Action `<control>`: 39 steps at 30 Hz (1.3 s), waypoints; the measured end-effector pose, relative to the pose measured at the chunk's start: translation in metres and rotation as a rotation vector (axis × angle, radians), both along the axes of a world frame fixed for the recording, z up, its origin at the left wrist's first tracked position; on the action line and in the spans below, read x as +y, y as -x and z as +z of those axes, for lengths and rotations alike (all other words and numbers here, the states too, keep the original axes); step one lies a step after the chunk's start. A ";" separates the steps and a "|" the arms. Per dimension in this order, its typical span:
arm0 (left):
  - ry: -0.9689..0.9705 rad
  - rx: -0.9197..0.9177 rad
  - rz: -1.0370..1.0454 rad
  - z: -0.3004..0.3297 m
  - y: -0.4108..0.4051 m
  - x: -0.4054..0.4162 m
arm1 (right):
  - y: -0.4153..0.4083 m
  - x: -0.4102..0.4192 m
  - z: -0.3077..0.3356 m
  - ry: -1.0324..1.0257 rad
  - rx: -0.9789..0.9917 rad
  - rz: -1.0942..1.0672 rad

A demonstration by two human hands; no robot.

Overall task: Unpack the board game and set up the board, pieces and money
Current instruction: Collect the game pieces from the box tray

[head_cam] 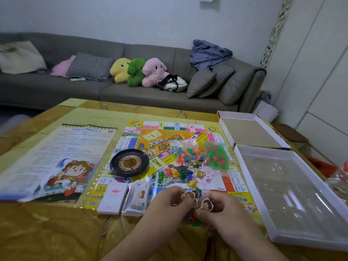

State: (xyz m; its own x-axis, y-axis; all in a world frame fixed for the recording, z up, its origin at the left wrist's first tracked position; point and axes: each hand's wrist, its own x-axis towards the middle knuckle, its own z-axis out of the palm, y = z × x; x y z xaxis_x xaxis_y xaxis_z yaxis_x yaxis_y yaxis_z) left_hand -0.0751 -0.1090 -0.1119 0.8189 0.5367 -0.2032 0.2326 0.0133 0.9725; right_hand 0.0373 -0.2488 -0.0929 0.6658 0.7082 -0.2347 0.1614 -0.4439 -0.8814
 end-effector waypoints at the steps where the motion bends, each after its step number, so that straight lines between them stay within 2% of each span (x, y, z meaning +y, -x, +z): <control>1: 0.024 -0.008 0.023 0.002 -0.001 0.002 | -0.002 0.005 0.001 -0.003 -0.006 -0.011; 6: -0.091 -0.072 0.133 0.027 -0.013 0.041 | -0.015 0.056 0.027 -0.054 -0.099 0.012; 11: -0.286 -0.097 0.254 0.055 -0.041 0.122 | -0.046 0.150 0.046 -0.104 -0.157 0.005; 14: -0.339 -0.096 0.342 0.055 -0.059 0.171 | -0.068 0.210 0.039 -0.085 -0.234 0.022; 19: -0.497 0.049 0.336 0.031 -0.083 0.233 | -0.099 0.280 0.007 0.004 -0.436 0.068; 23: -0.672 0.199 0.264 0.013 -0.096 0.259 | -0.110 0.298 -0.013 0.068 -0.585 0.130; 26: -0.743 0.219 0.207 0.013 -0.113 0.266 | -0.124 0.303 -0.015 0.077 -0.631 0.141; 31: -0.682 0.119 0.181 0.020 -0.164 0.268 | -0.178 0.302 -0.001 0.088 -0.613 0.065; 39: -0.725 0.117 0.142 -0.004 -0.229 0.267 | -0.238 0.294 -0.020 0.121 -0.569 0.033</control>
